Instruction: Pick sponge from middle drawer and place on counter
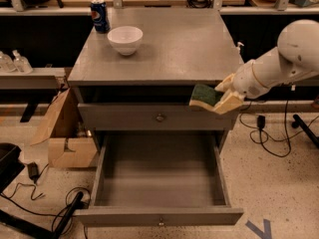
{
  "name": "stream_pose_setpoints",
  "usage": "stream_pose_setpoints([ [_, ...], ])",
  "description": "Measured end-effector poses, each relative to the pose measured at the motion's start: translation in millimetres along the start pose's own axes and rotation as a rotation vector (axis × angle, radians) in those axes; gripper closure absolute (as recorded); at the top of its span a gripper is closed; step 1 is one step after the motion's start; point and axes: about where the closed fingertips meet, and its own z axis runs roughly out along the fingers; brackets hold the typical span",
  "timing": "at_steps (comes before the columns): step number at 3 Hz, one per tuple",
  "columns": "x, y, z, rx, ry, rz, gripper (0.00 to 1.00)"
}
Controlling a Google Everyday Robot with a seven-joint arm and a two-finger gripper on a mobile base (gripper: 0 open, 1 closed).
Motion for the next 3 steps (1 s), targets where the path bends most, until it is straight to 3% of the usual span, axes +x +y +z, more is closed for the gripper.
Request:
stream_pose_setpoints([
  [1,-13.2,-9.1,-13.4,0.006,0.021,-0.022,1.00],
  [2,-37.5,-38.6,-49.1,-0.004,0.073,0.007,1.00],
  [3,-38.3,-60.1,-50.3,-0.061,0.127,0.070,1.00],
])
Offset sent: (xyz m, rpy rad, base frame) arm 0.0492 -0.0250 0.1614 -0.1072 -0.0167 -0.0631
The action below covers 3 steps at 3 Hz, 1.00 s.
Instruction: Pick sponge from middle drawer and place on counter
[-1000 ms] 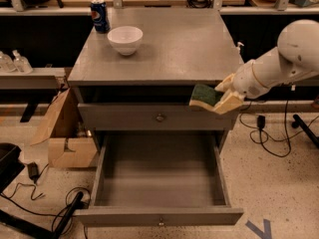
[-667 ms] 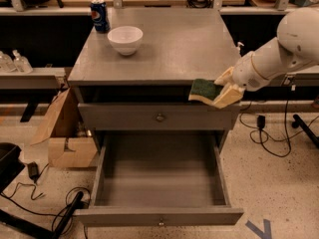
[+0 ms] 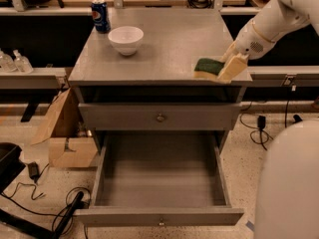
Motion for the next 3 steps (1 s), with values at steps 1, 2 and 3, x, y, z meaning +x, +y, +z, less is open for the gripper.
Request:
stream_pose_setpoints([
  [1,-1.0,-43.4,10.5,0.023,0.009,0.104,1.00],
  [2,-21.3,-85.4,-8.0,0.157,-0.034,0.123,1.00],
  [3,-42.4,-121.4,-37.8,0.314,-0.095,0.120,1.00],
])
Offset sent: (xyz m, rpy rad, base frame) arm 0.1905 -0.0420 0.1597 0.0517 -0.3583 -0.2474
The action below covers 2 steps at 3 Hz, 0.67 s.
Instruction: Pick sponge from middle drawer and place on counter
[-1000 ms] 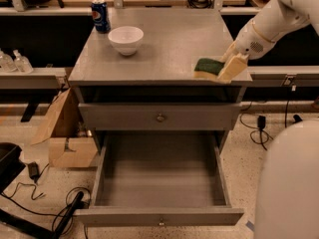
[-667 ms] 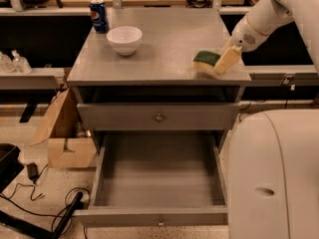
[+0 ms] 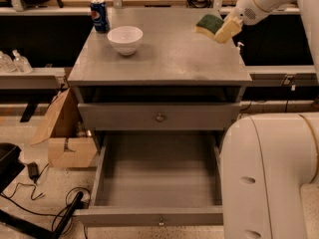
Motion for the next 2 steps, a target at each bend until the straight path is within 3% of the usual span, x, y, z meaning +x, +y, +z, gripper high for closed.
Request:
stream_pose_setpoints([
  [1,-12.5,-22.3,8.0,0.078,-0.054,0.017,1.00],
  [2,-12.9,-33.6,25.5,0.107,-0.100,0.039,0.86],
])
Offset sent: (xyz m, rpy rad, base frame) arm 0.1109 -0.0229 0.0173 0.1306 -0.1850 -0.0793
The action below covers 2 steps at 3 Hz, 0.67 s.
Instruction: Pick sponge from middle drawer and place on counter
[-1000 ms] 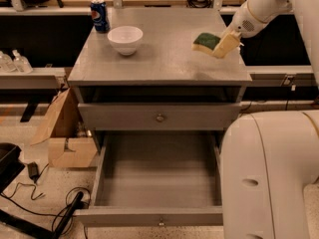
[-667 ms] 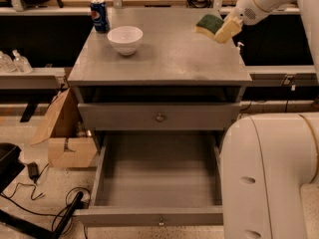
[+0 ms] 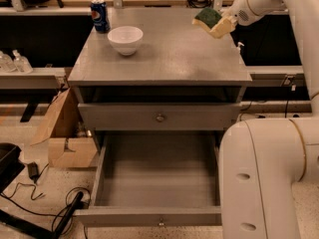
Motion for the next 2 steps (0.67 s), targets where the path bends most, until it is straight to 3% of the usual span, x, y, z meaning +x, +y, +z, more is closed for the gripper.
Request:
stream_pose_setpoints([
  [1,0.6,1.9,5.5,-0.005,0.003,0.000,0.54],
  [2,1.1,3.3,9.2,-0.010,0.003,0.001,0.31],
])
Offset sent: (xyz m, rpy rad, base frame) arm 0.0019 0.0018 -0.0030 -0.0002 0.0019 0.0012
